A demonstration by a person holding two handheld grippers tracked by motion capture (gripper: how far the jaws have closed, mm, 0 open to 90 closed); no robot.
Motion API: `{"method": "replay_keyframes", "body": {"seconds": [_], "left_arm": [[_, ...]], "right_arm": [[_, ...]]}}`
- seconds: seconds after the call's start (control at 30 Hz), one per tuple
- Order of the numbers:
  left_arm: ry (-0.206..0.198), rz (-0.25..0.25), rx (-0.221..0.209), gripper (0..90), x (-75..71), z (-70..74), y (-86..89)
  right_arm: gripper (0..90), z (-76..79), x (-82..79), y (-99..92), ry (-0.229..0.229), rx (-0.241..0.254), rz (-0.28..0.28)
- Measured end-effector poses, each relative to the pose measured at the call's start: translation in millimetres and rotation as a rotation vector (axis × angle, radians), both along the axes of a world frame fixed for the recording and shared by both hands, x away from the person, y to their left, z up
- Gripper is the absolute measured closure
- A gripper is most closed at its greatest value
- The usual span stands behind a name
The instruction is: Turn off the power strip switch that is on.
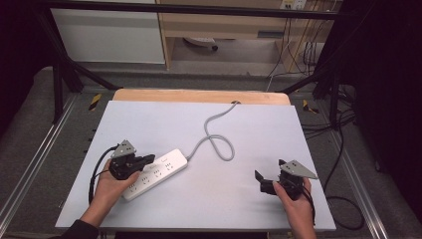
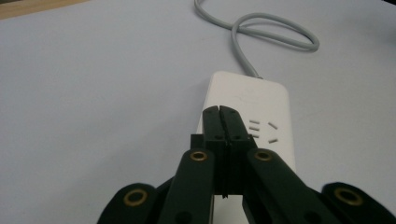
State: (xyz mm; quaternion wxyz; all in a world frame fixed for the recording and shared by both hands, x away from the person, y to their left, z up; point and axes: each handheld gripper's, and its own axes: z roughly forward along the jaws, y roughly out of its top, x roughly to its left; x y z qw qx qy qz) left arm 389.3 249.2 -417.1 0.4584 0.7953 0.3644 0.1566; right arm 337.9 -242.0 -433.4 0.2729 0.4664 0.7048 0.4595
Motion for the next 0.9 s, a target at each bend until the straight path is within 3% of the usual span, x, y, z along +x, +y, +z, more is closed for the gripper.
{"method": "replay_keyframes", "body": {"seconds": [0.53, 0.9], "left_arm": [[-0.045, 0.019, -0.076, 90.0, -5.6, 9.0, 9.2], [-0.078, 0.058, -0.107, 57.7, -13.0, 17.2, 13.4]], "right_arm": [[3.0, 0.0, 0.2, 0.0, -0.002, -0.001, 0.001], [3.0, 0.0, 0.3, 0.1, -0.002, 0.0, 0.0]]}}
